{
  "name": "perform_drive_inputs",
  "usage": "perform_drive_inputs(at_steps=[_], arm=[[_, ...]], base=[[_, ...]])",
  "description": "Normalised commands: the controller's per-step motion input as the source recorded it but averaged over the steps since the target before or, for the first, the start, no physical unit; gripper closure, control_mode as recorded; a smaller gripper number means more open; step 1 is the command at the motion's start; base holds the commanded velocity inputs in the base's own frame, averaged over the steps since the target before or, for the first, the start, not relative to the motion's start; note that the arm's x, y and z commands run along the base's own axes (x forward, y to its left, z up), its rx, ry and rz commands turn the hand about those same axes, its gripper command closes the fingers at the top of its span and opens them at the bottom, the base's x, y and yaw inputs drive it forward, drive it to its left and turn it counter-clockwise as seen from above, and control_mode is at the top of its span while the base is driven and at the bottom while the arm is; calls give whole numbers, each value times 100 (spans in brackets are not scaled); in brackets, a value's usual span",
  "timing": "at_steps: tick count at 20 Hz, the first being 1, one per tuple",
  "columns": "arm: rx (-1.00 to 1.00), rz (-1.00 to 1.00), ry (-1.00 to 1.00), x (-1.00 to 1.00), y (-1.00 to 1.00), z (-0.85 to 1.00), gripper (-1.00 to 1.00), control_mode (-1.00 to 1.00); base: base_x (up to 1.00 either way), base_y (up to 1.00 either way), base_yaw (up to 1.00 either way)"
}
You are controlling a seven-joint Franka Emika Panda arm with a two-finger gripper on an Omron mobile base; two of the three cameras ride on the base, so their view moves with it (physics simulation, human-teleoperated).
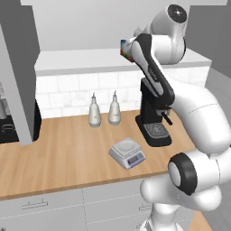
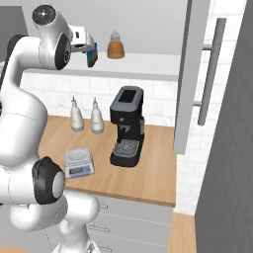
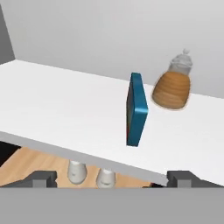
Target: Pick the boxed food and place it on the digital scale for weighing, and close the cabinet.
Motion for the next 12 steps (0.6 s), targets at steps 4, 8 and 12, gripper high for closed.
perform_drive_inputs(at_steps=[4,8,12], arm=[[-2,0,16,39,-20,0,-100,-100],[0,0,12,36,-24,0,-100,-100],[0,0,4,42,-7,-2,-100,-100]], base=[[0,0,0],[0,0,0],[0,0,0]])
